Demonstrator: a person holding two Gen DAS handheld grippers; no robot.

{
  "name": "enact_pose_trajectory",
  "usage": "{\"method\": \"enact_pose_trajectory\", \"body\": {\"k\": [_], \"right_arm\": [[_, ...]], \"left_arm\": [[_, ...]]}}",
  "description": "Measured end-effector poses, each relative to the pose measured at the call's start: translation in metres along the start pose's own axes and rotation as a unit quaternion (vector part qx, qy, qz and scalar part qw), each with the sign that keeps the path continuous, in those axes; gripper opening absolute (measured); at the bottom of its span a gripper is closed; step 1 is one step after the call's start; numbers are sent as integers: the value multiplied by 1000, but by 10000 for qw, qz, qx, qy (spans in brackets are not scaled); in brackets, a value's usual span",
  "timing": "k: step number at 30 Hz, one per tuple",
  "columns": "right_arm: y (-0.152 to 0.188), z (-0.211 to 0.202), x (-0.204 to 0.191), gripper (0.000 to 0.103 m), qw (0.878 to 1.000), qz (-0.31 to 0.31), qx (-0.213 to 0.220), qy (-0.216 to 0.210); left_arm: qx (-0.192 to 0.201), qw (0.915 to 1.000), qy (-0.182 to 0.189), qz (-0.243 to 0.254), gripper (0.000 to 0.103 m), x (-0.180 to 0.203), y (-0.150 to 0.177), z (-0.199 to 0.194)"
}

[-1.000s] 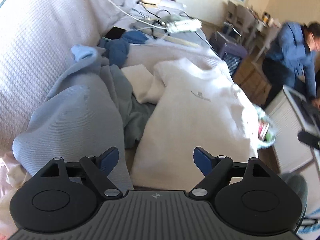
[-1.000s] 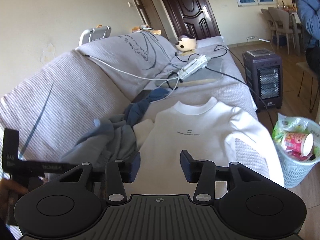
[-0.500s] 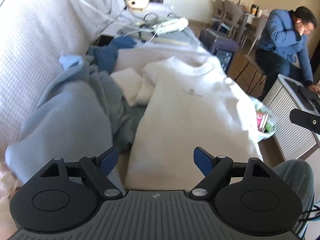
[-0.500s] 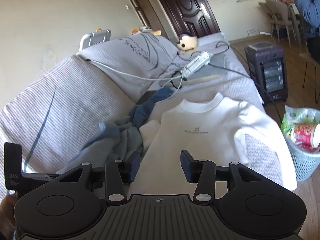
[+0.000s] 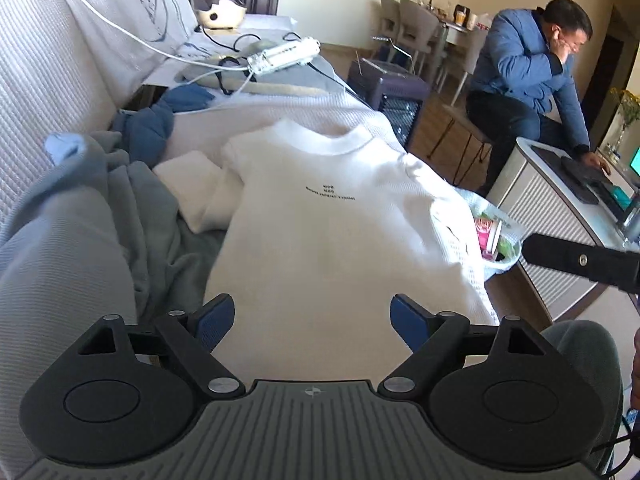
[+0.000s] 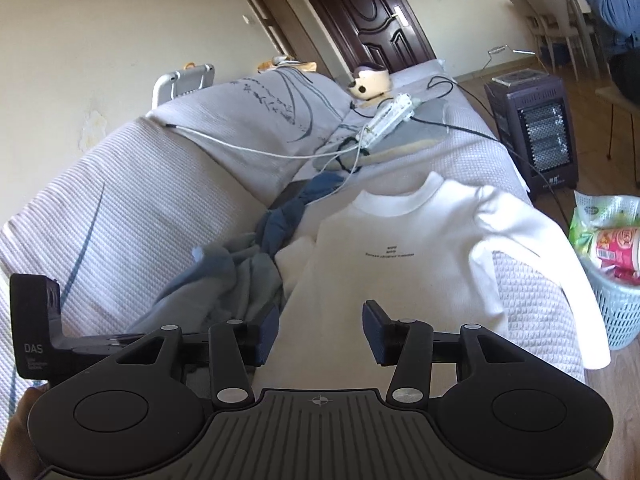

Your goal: Fold clothes

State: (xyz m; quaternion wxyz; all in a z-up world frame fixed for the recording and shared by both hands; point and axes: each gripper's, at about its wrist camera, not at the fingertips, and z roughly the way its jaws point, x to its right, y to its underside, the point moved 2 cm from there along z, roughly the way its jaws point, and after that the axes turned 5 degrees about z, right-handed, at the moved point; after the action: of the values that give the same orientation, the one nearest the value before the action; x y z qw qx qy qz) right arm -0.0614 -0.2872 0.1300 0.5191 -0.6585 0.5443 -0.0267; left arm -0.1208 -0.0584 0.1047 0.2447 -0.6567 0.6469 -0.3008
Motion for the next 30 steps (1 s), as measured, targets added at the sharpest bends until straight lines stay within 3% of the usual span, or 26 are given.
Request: {"method": "enact_pose_trajectory", "body": {"k": [4,7,18,30], "right_arm": [[-5,1,-1,49,9997,-226,-20,42],[-8,1,1,59,9995,-300,8,75],[-30,-5,34,59,9987,-182,74,469],[-26,4,98,58,9934,7,-331,1097]], "left_arm": [[-141,9999,62,43,84,1,1,5],[-230,9997,105,-2,84,-1,3,7],[-464,9989,77,-33,84,-2,10,19],[-376,9992,60,-73,84,-1,-3,30]]}}
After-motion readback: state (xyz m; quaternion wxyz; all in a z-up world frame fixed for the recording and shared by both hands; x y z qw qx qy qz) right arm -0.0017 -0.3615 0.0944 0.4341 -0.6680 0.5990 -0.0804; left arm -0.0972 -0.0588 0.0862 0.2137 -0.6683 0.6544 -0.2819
